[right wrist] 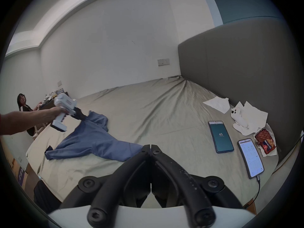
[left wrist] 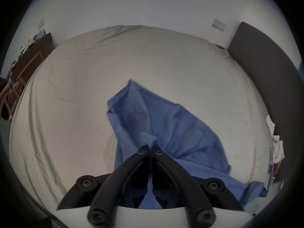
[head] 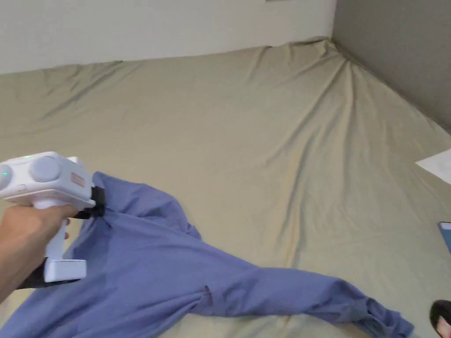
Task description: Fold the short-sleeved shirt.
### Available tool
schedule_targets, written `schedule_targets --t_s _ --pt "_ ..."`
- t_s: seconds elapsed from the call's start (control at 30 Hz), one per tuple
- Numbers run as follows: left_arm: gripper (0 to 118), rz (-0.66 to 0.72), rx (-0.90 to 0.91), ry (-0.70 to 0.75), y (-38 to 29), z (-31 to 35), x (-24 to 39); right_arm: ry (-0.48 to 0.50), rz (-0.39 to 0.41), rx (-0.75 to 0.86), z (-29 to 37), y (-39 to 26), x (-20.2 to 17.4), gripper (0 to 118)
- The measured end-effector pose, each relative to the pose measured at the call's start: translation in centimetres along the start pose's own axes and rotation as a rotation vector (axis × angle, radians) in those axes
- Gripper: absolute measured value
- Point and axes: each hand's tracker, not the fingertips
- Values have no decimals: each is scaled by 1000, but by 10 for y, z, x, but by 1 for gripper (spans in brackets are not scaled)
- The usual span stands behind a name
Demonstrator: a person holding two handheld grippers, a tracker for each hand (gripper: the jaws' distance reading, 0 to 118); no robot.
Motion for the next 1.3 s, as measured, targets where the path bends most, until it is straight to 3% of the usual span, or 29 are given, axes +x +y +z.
schedule_targets --t_s 0.1,0.2,0.27,0.3,0.33,0.37,0.4,0.43,0.5,0.53,0.6,0.63,0.67,0.73,0.83,1.07,1.2,1.3 --pt "3 -54 42 -5 -10 34 2 2 -71 -108 -23 7 22 1" --pt "3 -54 54 -44 -14 61 1 -23 -167 -183 -62 11 45 29" --pt "3 -49 66 -67 -17 76 1 -22 -257 -287 -95 8 55 34" --pt "3 -56 72 -82 -19 81 2 -8 -294 -293 -107 4 57 45" --pt "3 -56 74 -78 -22 89 2 46 -305 -306 -120 0 57 79" --pt "3 -49 77 -87 -25 96 3 69 -297 -341 -134 -3 55 99" --pt "3 -56 75 -100 -25 99 3 79 -305 -379 -143 -5 50 107" --pt "3 -59 76 -103 -27 105 4 53 -300 -402 -145 -6 40 108" --pt "3 -54 81 -108 -30 114 4 97 -189 -419 -156 -13 28 107" --pt "3 -55 79 -121 -28 115 1 32 -134 -477 -164 -17 22 89" --pt "3 -41 92 -117 -30 121 1 -15 -62 -542 -173 -27 10 22" --pt "3 -46 90 -124 -30 124 0 -40 -28 -524 -170 -27 7 14" --pt "3 -36 90 -126 -29 125 -3 -23 -22 -475 -165 -26 6 13" --pt "3 -45 89 -125 -30 130 -4 7 -88 -474 -157 -18 3 13" --pt "3 -62 95 -110 -28 135 -8 9 -20 -410 -142 -5 -1 13" --pt "3 -67 106 -103 -33 145 -7 36 30 -329 -117 22 -18 13" --pt "3 -78 135 -104 -33 160 -10 26 135 -270 -101 38 -28 12" --pt "3 -103 191 -81 -28 180 -15 37 106 -231 -87 53 -26 12"
